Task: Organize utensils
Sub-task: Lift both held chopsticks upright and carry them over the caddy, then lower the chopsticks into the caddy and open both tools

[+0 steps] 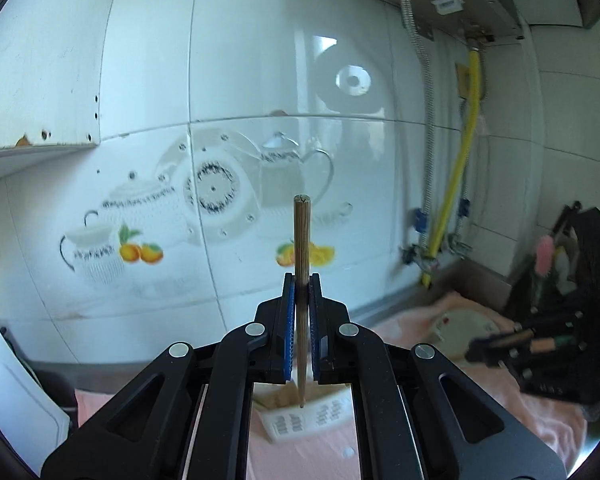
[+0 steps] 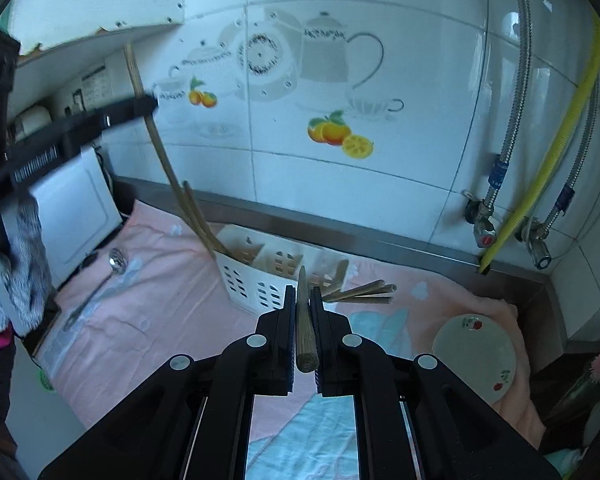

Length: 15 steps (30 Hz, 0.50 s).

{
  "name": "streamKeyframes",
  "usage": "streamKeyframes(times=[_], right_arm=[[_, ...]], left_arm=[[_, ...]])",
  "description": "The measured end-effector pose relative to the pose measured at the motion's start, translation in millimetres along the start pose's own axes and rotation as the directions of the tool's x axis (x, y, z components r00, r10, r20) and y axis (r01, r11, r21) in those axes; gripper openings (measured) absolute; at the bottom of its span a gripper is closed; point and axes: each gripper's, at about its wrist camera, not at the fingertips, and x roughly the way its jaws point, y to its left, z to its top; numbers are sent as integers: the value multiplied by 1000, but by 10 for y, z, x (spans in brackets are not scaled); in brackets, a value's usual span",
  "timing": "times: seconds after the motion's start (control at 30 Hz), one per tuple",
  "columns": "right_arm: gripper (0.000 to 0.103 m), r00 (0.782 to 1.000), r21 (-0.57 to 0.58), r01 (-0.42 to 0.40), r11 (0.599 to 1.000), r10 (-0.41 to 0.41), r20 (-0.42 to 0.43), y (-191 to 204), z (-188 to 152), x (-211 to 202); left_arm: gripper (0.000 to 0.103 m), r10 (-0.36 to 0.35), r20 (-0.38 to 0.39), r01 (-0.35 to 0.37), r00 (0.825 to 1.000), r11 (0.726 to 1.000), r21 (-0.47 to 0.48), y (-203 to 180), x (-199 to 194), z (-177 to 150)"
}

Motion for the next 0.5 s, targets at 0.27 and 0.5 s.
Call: streamKeyframes(times=[0.27,0.5], right_arm=[[7,997,-23,22,999,-23,-75,-50,67,264],[7,991,-17,17,1000,-19,-135,-133,131,467]], left_arm=[[5,23,-28,-25,999,999,-48,157,408,-135],[5,21,-85,-27,996,997,-71,221,655,-357]])
